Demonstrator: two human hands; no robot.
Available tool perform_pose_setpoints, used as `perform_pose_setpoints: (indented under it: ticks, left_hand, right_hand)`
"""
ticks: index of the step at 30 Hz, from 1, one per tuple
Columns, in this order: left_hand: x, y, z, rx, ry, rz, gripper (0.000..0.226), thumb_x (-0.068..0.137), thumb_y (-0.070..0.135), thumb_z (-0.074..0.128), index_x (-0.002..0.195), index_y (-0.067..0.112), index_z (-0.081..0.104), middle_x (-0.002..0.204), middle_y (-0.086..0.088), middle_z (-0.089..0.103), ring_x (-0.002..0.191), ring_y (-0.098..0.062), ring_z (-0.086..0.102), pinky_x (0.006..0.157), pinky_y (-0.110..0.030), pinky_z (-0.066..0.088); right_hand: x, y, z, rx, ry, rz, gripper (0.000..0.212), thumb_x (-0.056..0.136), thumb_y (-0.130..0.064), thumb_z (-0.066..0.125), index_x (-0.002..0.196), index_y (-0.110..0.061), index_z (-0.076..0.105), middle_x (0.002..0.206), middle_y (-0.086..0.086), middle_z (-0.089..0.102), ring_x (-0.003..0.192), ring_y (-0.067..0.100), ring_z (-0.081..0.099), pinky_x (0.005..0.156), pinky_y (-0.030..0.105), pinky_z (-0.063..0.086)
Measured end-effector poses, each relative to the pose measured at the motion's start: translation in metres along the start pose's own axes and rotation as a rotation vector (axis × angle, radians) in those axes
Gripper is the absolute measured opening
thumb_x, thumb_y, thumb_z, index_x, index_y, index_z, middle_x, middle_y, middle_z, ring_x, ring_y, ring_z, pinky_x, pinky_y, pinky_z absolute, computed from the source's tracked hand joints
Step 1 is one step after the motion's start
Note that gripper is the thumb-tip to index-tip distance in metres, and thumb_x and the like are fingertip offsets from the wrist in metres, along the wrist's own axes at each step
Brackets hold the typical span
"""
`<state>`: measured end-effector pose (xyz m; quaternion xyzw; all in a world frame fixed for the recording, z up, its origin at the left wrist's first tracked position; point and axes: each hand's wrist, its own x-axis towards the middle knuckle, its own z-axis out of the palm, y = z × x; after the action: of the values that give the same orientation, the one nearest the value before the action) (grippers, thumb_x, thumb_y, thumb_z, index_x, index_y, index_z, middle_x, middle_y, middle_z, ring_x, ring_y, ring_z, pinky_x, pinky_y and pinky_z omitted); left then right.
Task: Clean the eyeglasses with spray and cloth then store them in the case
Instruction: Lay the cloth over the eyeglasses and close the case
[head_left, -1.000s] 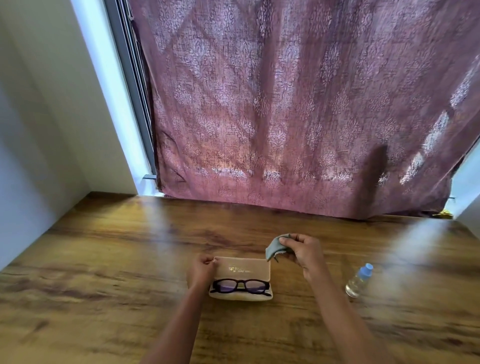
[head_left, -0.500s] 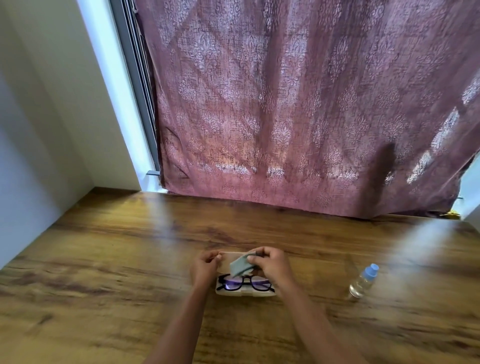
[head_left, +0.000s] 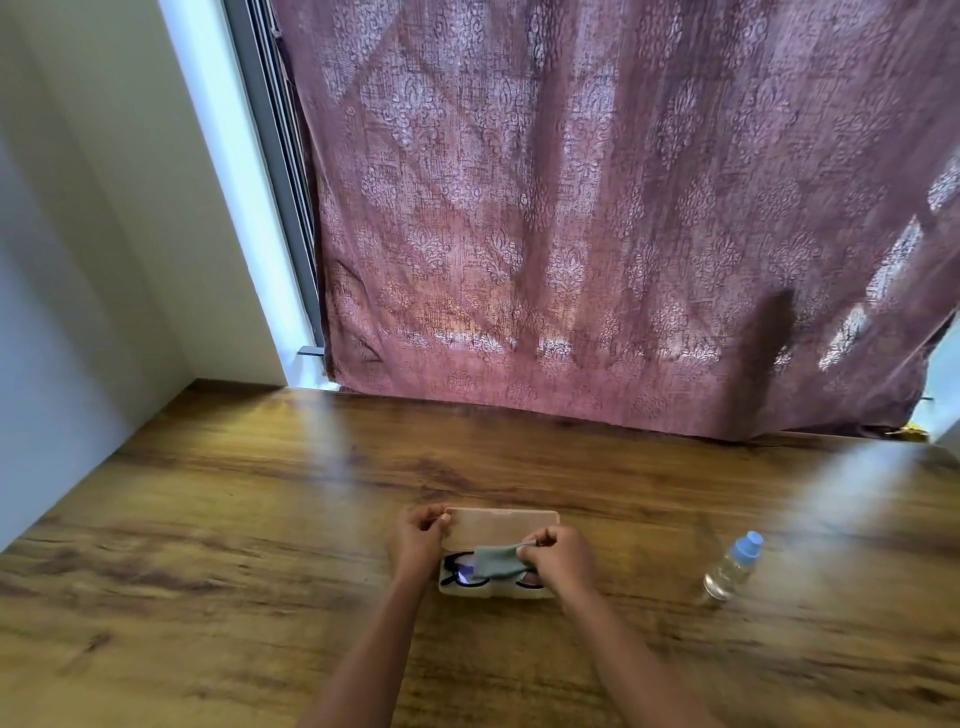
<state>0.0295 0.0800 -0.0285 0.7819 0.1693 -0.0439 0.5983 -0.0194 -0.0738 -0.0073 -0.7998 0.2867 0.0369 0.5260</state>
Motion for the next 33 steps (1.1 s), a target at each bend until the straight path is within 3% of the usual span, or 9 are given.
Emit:
perform_pose_setpoints:
  ticks: [4, 7, 11, 15, 20, 23, 25, 30, 33]
  left_hand:
    - [-0.002, 0.001, -0.001, 0.001, -0.009, -0.005, 0.011, 0.086, 0.012, 0.060, 0.089, 0.015, 0.070, 0.089, -0.009, 0.071, 0.081, -0.020, 0.062, 0.077, -0.036, 0.052]
    - [-0.003, 0.002, -0.002, -0.019, -0.013, -0.016, 0.011, 0.086, 0.012, 0.060, 0.086, 0.019, 0.068, 0.090, -0.008, 0.070, 0.084, -0.021, 0.063, 0.079, -0.038, 0.053]
    - [-0.006, 0.006, -0.003, -0.030, -0.026, -0.024, 0.011, 0.086, 0.012, 0.061, 0.086, 0.020, 0.068, 0.093, -0.008, 0.070, 0.088, -0.021, 0.063, 0.084, -0.038, 0.053]
    - [-0.009, 0.009, -0.004, -0.035, -0.066, -0.001, 0.021, 0.086, 0.010, 0.060, 0.075, 0.028, 0.065, 0.087, -0.005, 0.069, 0.086, -0.021, 0.063, 0.085, -0.042, 0.053]
    - [-0.001, -0.001, -0.005, -0.056, -0.124, -0.078, 0.023, 0.087, 0.013, 0.058, 0.076, 0.031, 0.067, 0.100, -0.011, 0.069, 0.094, -0.028, 0.064, 0.088, -0.048, 0.053]
    - [-0.003, 0.003, -0.005, -0.121, -0.134, -0.139, 0.016, 0.091, 0.024, 0.053, 0.091, 0.022, 0.069, 0.106, -0.011, 0.066, 0.097, -0.028, 0.061, 0.087, -0.046, 0.052]
    - [-0.010, 0.016, -0.004, -0.218, -0.138, -0.196, 0.029, 0.094, 0.031, 0.048, 0.104, 0.009, 0.063, 0.103, -0.007, 0.063, 0.095, -0.024, 0.057, 0.074, -0.036, 0.049]
    - [-0.014, 0.036, -0.003, -0.294, -0.231, -0.271, 0.049, 0.098, 0.042, 0.029, 0.119, 0.009, 0.058, 0.109, -0.007, 0.052, 0.098, -0.024, 0.048, 0.090, -0.038, 0.041]
    - [-0.015, 0.037, -0.004, -0.293, -0.242, -0.320, 0.049, 0.096, 0.046, 0.032, 0.116, 0.010, 0.059, 0.109, -0.005, 0.054, 0.089, -0.020, 0.051, 0.079, -0.038, 0.043]
  right_hand:
    - [0.001, 0.006, -0.001, -0.144, 0.054, -0.068, 0.015, 0.077, -0.012, 0.070, 0.065, -0.017, 0.061, 0.066, -0.001, 0.066, 0.052, 0.009, 0.064, 0.053, 0.025, 0.055]
    - [-0.001, 0.010, -0.002, -0.278, 0.087, -0.137, 0.013, 0.075, -0.019, 0.072, 0.071, -0.019, 0.060, 0.072, -0.002, 0.066, 0.064, 0.013, 0.065, 0.060, 0.031, 0.056]
    - [-0.002, 0.013, -0.009, -0.401, 0.159, -0.182, 0.027, 0.074, -0.026, 0.074, 0.092, -0.018, 0.056, 0.087, -0.006, 0.054, 0.081, 0.010, 0.052, 0.063, 0.021, 0.039]
    - [0.000, 0.017, -0.019, -0.325, 0.214, -0.147, 0.024, 0.081, -0.027, 0.067, 0.093, -0.018, 0.049, 0.102, 0.001, 0.054, 0.078, 0.012, 0.050, 0.052, 0.017, 0.034]
    - [0.008, 0.023, -0.019, -0.323, 0.068, 0.003, 0.036, 0.092, -0.035, 0.047, 0.125, -0.021, 0.048, 0.112, 0.004, 0.063, 0.090, 0.022, 0.063, 0.073, 0.034, 0.054]
    - [0.005, 0.017, -0.018, -0.243, -0.041, 0.052, 0.043, 0.097, -0.034, 0.037, 0.140, -0.025, 0.035, 0.131, 0.005, 0.052, 0.102, 0.024, 0.061, 0.053, 0.022, 0.053]
    - [0.003, 0.012, -0.019, -0.096, -0.086, 0.115, 0.044, 0.099, -0.035, 0.033, 0.142, -0.028, 0.030, 0.141, 0.006, 0.041, 0.109, 0.027, 0.056, 0.045, 0.020, 0.049]
    - [0.002, 0.008, -0.022, 0.257, -0.118, 0.240, 0.042, 0.096, -0.048, 0.029, 0.134, -0.031, 0.038, 0.132, 0.009, 0.047, 0.106, 0.030, 0.055, 0.063, 0.038, 0.055]
    - [0.002, 0.009, -0.027, 0.340, -0.111, 0.268, 0.047, 0.093, -0.055, 0.029, 0.128, -0.027, 0.043, 0.128, 0.013, 0.050, 0.104, 0.033, 0.055, 0.074, 0.045, 0.055]
